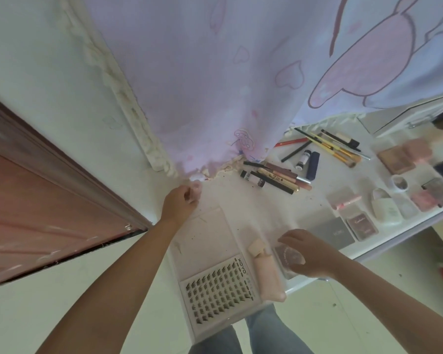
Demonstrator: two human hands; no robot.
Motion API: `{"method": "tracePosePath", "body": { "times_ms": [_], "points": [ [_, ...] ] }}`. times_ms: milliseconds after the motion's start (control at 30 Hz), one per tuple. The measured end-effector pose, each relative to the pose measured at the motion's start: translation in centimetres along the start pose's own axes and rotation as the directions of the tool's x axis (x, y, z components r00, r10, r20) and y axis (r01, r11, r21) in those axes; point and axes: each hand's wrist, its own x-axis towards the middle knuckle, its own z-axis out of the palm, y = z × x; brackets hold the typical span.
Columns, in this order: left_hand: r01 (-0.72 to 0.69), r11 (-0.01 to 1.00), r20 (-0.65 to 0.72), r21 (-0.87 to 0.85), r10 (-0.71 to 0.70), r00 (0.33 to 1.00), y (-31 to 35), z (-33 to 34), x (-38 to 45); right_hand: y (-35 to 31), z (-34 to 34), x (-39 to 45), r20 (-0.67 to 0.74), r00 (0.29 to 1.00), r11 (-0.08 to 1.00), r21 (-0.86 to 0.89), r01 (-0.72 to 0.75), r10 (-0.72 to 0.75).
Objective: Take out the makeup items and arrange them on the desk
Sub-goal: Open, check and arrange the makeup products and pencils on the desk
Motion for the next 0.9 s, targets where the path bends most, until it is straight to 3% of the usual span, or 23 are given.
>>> {"method": "tracePosePath", "body": {
  "times_ms": [200, 333, 433, 533, 633, 700, 733, 800, 900],
  "points": [
    [0.012, 0.999, -0.04, 0.047, -0.01, 0.999, -0.6, 0.8, 0.3, 0.7, 1.5, -0.4, 0.096, 0.995, 0.983, -0.182, 0.021, -0.004],
    [-0.043, 0.994, -0.078, 0.098, 0.051, 0.996, -0.2, 0.9, 0.2, 1.6, 2.8, -0.1, -0.09, 0.99, 0.937, -0.341, 0.073, -0.11],
    [-0.046, 0.995, -0.058, 0.091, 0.052, 0.997, 0.2, 0.9, -0.2, 1.0, 3.0, 0.0, -0.163, 0.977, 0.944, -0.321, 0.081, -0.14],
    [0.045, 0.998, -0.05, 0.047, -0.042, 0.998, 0.3, 0.8, -0.9, 0.4, 2.3, 0.2, -0.164, 0.981, 0.977, -0.201, 0.069, -0.104],
    [0.147, 0.989, -0.193, 0.019, -0.14, 0.971, 0.9, 1.6, -4.0, 0.6, 1.4, 0.4, -0.185, 0.982, 0.999, 0.018, 0.036, -0.032],
    [0.092, 0.995, -0.281, 0.049, -0.075, 0.957, 1.7, 2.7, -7.1, 0.8, 0.0, 0.1, -0.16, 0.987, 0.99, 0.136, 0.037, -0.015],
    [0.047, 0.998, -0.259, 0.037, -0.036, 0.965, 2.2, 3.4, -8.5, 0.9, -0.9, -0.2, -0.145, 0.989, 0.987, 0.154, 0.053, -0.031],
    [0.014, 0.998, -0.081, -0.06, -0.019, 0.997, 3.8, 4.6, -10.8, 1.2, -2.6, -0.6, -0.131, 0.988, 0.98, 0.168, 0.102, -0.081],
    [0.161, 0.929, 0.269, -0.332, -0.07, 0.961, 7.1, 6.2, -12.8, 1.7, -4.9, -1.6, -0.115, 0.976, 0.955, 0.212, 0.207, -0.186]
  ]
}}
